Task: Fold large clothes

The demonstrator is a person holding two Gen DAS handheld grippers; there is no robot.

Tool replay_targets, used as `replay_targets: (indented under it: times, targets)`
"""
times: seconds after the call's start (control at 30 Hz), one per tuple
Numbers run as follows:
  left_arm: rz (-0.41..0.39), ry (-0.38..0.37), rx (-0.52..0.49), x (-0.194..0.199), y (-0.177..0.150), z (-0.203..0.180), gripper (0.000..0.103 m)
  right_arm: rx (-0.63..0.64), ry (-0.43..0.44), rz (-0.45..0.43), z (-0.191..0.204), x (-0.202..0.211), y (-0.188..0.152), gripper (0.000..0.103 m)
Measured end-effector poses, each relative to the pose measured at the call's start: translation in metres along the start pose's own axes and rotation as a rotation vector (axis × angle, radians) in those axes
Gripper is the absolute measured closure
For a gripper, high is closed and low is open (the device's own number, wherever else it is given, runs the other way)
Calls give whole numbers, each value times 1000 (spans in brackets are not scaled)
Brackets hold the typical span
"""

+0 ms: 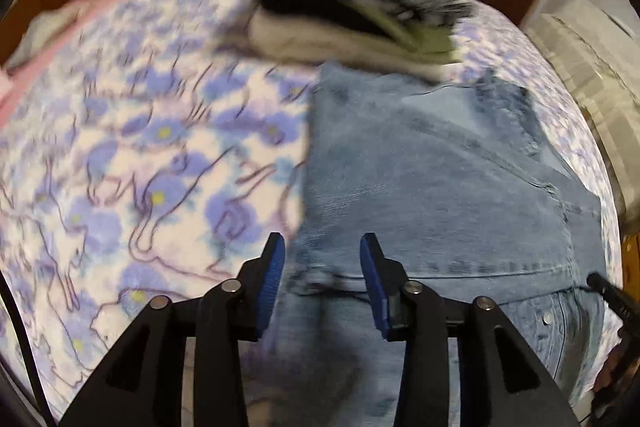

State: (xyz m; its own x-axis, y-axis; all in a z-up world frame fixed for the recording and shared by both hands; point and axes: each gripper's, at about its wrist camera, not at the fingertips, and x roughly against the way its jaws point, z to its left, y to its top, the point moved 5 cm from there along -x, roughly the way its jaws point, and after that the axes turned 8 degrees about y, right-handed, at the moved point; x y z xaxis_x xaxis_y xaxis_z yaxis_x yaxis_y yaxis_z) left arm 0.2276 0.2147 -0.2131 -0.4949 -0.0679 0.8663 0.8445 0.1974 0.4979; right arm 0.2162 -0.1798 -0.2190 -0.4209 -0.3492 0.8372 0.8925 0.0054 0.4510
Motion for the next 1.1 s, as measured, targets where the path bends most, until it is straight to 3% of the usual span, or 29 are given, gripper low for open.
replay_targets:
  times: [0.17,0.33,0.4,0.5,0.57,0.63,0.67,0.7,0.73,0.8,0.9,1.0,1.1]
  targets:
    - [-76,-39,-97,12,-5,-61,57,48,105,9,60,-18,6,80]
    - [-22,-138,-106,-11,-12,-113,57,122,174,15,112,-44,6,80]
    - [4,-116,-138,-27,-15,-126,57,139,159,57,117,-63,4,80]
    - [21,-62,-181,-42,-20,-131,57,114,151,95,98,-77,3,87]
    - [4,-15,-196,-44,-16,-120,57,73,157,81,73,-72,8,98]
    - [11,28,-177,-49,-12,-99,56,49,103,55,41,-62,12,103]
    - [16,40,-162,-51,-10,-89,54,23,127,57,26,-58,14,103]
    - [22,47,-139,-53,-7,-77,54,3,37,53,8,-54,15,103]
    - [30,49,-119,-55,-5,-66,54,0,5,47,-5,-49,16,103]
    - [39,38,-100,-55,-6,-55,54,-45,114,53,-19,-43,16,103]
    - [37,37,-113,-56,-8,-50,53,-64,128,62,-20,-38,16,103]
    - [32,59,-121,-54,-12,-51,53,-50,11,55,-19,-36,16,98]
    - [37,60,-113,-54,-11,-51,49,-76,30,56,-21,-35,13,98]
